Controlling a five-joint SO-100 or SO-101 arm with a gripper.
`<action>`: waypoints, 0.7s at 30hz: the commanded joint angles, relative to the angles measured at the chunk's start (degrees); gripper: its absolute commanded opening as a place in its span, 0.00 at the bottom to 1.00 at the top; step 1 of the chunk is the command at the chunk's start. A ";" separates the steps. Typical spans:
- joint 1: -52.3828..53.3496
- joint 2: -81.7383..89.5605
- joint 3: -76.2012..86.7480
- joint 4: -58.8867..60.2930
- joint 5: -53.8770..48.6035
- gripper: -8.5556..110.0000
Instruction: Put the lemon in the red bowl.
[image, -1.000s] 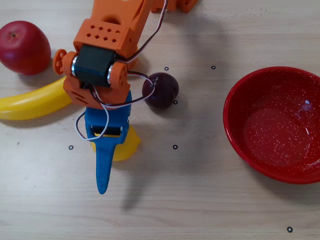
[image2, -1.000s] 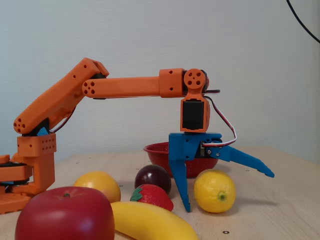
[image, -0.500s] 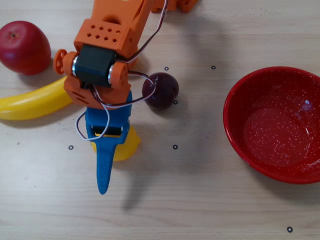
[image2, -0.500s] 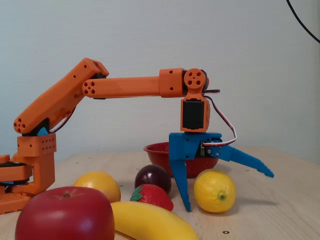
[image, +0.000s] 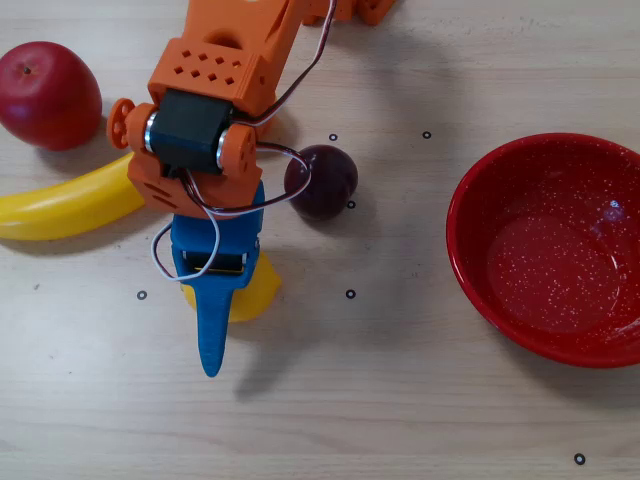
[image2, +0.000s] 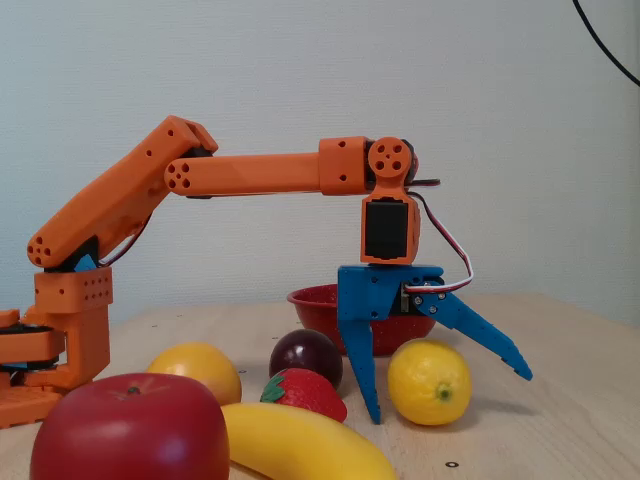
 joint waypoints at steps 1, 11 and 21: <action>-0.62 3.52 -5.45 0.35 1.05 0.53; -0.88 3.43 -6.24 0.62 0.26 0.46; -1.05 3.69 -6.24 0.44 0.26 0.36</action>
